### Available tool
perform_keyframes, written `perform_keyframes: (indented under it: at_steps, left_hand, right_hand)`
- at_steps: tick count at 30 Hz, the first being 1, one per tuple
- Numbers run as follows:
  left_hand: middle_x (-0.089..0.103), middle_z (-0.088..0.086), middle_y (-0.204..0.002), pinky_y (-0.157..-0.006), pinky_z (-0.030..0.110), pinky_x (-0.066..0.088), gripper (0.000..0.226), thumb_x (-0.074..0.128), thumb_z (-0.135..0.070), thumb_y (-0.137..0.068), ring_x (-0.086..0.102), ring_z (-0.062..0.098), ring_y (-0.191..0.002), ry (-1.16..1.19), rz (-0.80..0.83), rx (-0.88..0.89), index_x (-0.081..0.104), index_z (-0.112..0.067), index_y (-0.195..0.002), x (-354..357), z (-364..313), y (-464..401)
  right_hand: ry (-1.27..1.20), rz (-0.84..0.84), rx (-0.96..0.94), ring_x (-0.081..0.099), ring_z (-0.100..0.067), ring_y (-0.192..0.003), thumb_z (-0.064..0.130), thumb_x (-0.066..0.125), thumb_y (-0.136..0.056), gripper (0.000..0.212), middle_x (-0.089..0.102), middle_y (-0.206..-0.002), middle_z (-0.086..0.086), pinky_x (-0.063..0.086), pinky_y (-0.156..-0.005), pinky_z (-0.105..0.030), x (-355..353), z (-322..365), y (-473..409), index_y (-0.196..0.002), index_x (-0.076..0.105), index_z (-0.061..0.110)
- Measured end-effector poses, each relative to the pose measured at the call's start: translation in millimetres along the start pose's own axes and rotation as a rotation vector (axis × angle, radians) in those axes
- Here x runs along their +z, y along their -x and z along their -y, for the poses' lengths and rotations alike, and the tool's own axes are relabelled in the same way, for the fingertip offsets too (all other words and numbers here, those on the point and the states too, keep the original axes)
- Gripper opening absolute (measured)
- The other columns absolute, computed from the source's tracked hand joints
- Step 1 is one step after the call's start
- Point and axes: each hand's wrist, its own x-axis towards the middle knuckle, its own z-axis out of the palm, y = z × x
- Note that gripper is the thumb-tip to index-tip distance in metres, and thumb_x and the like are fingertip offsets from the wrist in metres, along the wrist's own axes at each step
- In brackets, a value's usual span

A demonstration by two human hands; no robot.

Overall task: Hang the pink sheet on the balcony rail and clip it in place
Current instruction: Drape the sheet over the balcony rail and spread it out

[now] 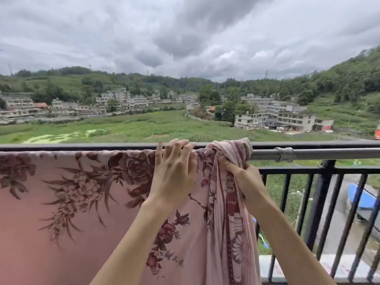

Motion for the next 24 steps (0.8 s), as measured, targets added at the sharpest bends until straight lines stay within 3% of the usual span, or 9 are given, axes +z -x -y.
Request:
perform_keyframes:
  at_steps: [3, 6, 8, 12, 15, 19, 24]
  left_hand:
    - [0.051, -0.004, -0.125, -0.114, 0.030, -0.008, 0.037, 0.029, -0.034, -0.098, 0.035, 0.013, -0.127, 0.071, -0.026, -0.084, 0.048, -0.022, -0.127, 26, -22, -8]
    - [0.050, -0.004, -0.120, -0.110, 0.028, -0.012, 0.045, 0.021, -0.046, -0.095, 0.032, 0.015, -0.124, -0.007, -0.044, -0.142, 0.049, -0.026, -0.124, 36, -23, -9]
    - [0.049, -0.003, -0.119, -0.110, 0.028, -0.012, 0.051, 0.016, -0.050, -0.091, 0.032, 0.016, -0.125, -0.039, -0.035, -0.149, 0.049, -0.027, -0.123, 37, -23, -10]
    - [0.049, -0.001, -0.121, -0.110, 0.030, -0.010, 0.054, 0.016, -0.051, -0.089, 0.031, 0.018, -0.127, -0.109, -0.013, -0.228, 0.050, -0.024, -0.120, 39, -29, -12]
    - [0.048, 0.001, -0.123, -0.112, 0.033, -0.009, 0.055, 0.016, -0.051, -0.087, 0.029, 0.020, -0.128, -0.127, 0.005, -0.292, 0.049, -0.023, -0.120, 42, -34, -15]
    - [0.049, 0.002, -0.123, -0.113, 0.036, -0.007, 0.055, 0.015, -0.050, -0.087, 0.030, 0.022, -0.128, -0.171, 0.022, -0.333, 0.049, -0.022, -0.120, 42, -34, -15]
    - [0.048, 0.002, -0.116, -0.112, 0.035, -0.007, 0.052, 0.016, -0.047, -0.088, 0.030, 0.021, -0.123, -0.218, -0.013, -0.325, 0.050, -0.020, -0.115, 46, -32, -15]
  right_hand:
    - [0.044, 0.022, -0.034, 0.072, -0.014, -0.070, 0.028, 0.073, -0.079, 0.017, 0.075, -0.072, 0.003, 0.056, -0.056, -0.022, -8, 5, -1, -0.062, 0.075, 0.031]
    - [0.081, 0.071, -0.035, 0.072, -0.015, -0.073, 0.025, 0.073, -0.078, 0.012, 0.075, -0.075, 0.002, 0.058, -0.063, -0.024, -20, 11, -5, -0.071, 0.074, 0.015]
    - [0.095, 0.109, -0.031, 0.072, -0.016, -0.072, 0.021, 0.071, -0.080, 0.009, 0.075, -0.074, 0.000, 0.058, -0.063, -0.025, -28, 18, -8, -0.077, 0.071, 0.013]
    - [0.068, 0.172, -0.011, 0.072, -0.022, -0.068, 0.015, 0.068, -0.082, 0.015, 0.075, -0.072, -0.006, 0.058, -0.060, -0.030, -50, 36, -15, -0.068, 0.072, 0.010]
    - [0.044, 0.208, 0.009, 0.072, -0.022, -0.067, 0.012, 0.064, -0.085, 0.010, 0.075, -0.072, -0.008, 0.058, -0.057, -0.029, -68, 51, -21, -0.079, 0.070, 0.007]
    - [0.017, 0.129, 0.014, 0.070, -0.026, -0.077, 0.009, 0.062, -0.087, 0.009, 0.073, -0.083, -0.013, 0.059, -0.075, -0.037, -83, 69, -29, -0.090, 0.068, 0.003]
    - [-0.078, -0.018, -0.030, 0.071, -0.022, -0.071, 0.011, 0.065, -0.084, 0.005, 0.074, -0.074, -0.007, 0.060, -0.069, -0.034, -133, 86, -36, -0.085, 0.068, 0.007]
